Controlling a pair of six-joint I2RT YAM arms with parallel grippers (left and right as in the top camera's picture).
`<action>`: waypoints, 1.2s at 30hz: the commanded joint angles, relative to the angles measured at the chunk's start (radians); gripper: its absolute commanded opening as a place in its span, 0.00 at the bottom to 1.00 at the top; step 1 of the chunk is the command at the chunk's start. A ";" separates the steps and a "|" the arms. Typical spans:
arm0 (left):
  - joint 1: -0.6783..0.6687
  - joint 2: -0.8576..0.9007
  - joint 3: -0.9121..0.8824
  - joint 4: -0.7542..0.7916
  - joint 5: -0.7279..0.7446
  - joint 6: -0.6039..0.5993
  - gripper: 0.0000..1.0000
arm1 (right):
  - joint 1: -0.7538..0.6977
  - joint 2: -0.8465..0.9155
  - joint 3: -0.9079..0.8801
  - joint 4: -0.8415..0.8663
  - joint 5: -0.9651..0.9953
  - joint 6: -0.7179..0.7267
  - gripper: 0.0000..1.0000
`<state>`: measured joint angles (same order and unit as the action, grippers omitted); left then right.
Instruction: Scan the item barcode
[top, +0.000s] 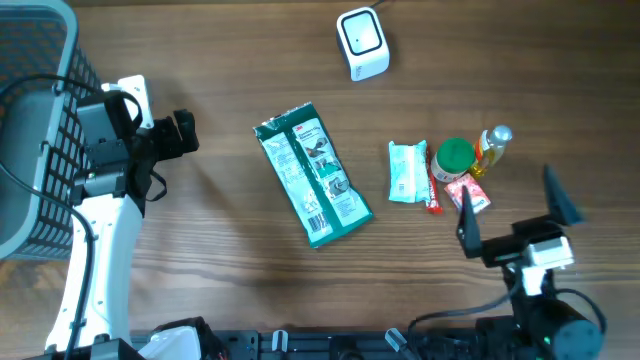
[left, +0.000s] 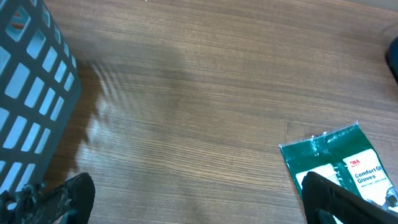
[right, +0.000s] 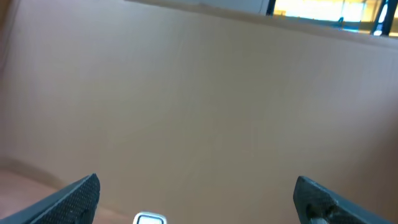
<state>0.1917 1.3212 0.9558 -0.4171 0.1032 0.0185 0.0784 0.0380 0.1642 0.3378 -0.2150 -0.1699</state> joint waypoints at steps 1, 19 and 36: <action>0.005 0.001 0.008 0.004 0.004 0.008 1.00 | -0.008 -0.034 -0.131 0.072 -0.011 0.059 1.00; 0.005 0.001 0.008 0.004 0.004 0.008 1.00 | -0.008 -0.034 -0.159 -0.322 0.011 0.065 0.99; -0.044 -0.743 0.008 -0.183 0.004 0.008 1.00 | -0.008 -0.034 -0.159 -0.322 0.011 0.065 1.00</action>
<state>0.1497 0.8165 0.9569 -0.5968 0.1028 0.0181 0.0765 0.0109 0.0063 0.0132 -0.2146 -0.1093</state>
